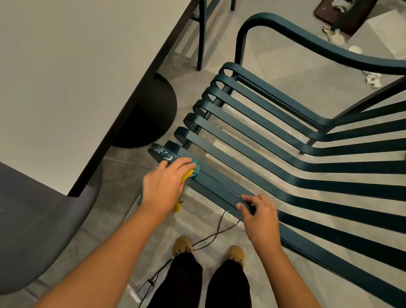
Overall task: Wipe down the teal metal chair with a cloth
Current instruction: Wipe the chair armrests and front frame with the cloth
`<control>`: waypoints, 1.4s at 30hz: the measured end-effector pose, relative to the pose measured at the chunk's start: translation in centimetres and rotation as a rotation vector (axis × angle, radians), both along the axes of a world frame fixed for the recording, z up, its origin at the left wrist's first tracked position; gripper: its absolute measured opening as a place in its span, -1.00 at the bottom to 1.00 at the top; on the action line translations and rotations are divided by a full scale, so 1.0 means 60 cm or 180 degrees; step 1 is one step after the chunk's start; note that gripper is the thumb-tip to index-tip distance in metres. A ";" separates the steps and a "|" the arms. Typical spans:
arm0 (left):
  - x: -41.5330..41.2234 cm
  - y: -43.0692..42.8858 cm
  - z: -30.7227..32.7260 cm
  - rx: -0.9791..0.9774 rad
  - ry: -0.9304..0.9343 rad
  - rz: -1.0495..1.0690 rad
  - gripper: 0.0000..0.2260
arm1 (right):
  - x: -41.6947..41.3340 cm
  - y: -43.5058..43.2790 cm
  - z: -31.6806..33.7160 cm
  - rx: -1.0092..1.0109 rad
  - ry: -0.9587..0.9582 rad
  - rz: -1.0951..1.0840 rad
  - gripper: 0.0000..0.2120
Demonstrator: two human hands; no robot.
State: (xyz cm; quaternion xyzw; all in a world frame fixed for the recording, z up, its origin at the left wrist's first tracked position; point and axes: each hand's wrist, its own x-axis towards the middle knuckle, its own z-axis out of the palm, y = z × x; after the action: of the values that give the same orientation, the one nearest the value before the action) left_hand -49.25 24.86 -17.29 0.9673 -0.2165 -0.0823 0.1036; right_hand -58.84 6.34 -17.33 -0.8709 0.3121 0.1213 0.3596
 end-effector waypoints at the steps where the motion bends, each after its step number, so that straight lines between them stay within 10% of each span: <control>1: 0.009 0.007 0.000 0.0044 -0.0011 0.0037 -0.58 | 0.001 0.001 0.001 -0.0010 -0.0002 -0.0003 -0.72; 9: 0.053 0.039 0.002 -0.0003 0.0477 0.0590 -0.61 | 0.009 0.001 0.003 -0.0010 0.0164 0.0078 -0.71; 26: -0.038 -0.044 -0.001 0.0693 0.0384 -0.1092 -0.35 | 0.016 0.004 0.015 -0.0210 0.0367 0.0421 -0.68; 33: 0.008 0.010 0.011 0.0714 0.0064 -0.0537 -0.22 | 0.017 0.007 0.020 -0.0257 0.0405 0.0387 -0.67; 42: 0.056 0.075 -0.027 -0.0248 0.0690 0.1075 -0.53 | 0.022 0.006 0.020 -0.0240 0.0460 0.0425 -0.67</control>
State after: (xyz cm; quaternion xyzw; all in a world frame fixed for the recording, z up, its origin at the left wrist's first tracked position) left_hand -45.87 29.35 -18.91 0.9706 -0.0419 -0.1589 0.1760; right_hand -57.53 6.71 -16.12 -0.8917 0.2829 0.1956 0.2943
